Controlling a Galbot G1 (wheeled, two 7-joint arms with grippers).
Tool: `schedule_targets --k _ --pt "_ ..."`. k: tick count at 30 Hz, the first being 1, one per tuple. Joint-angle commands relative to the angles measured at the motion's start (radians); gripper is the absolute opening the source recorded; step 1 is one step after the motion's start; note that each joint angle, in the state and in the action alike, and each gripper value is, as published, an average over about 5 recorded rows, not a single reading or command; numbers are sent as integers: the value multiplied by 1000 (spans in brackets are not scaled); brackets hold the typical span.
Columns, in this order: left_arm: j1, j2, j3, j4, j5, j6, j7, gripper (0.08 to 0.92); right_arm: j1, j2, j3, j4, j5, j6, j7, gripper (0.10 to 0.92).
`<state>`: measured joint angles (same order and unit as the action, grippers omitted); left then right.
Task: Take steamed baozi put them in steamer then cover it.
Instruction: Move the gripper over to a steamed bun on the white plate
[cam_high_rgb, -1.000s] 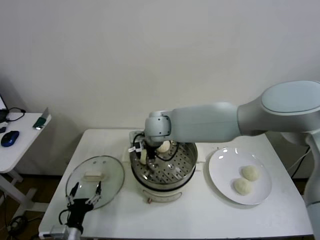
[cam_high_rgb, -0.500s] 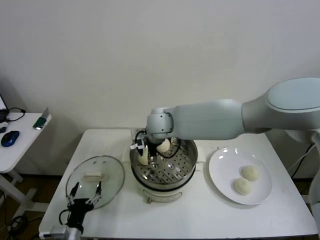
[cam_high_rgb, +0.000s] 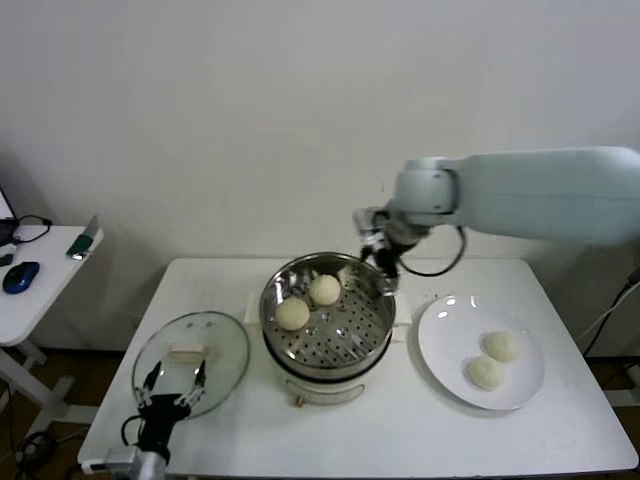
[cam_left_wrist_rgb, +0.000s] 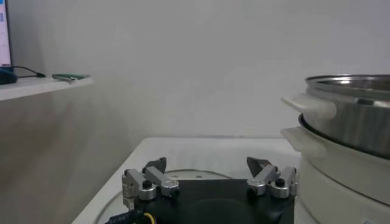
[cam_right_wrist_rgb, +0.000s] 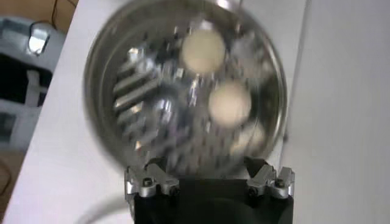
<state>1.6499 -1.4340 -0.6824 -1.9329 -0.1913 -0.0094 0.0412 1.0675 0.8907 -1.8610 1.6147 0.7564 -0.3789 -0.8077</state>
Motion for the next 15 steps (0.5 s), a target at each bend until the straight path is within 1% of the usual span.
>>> schedule_targets --k 1,7,15 --pt "-2 -1 1 2 4 3 1 823 127 -367 -223 85 -210 124 -113 823" --pt "-1 2 -4 5 0 0 0 823 -70 -469 -143 57 -319 105 -82 823" --pt "7 -1 -6 5 -2 -6 -3 823 -355 -481 55 -23 -404 84 -65 823"
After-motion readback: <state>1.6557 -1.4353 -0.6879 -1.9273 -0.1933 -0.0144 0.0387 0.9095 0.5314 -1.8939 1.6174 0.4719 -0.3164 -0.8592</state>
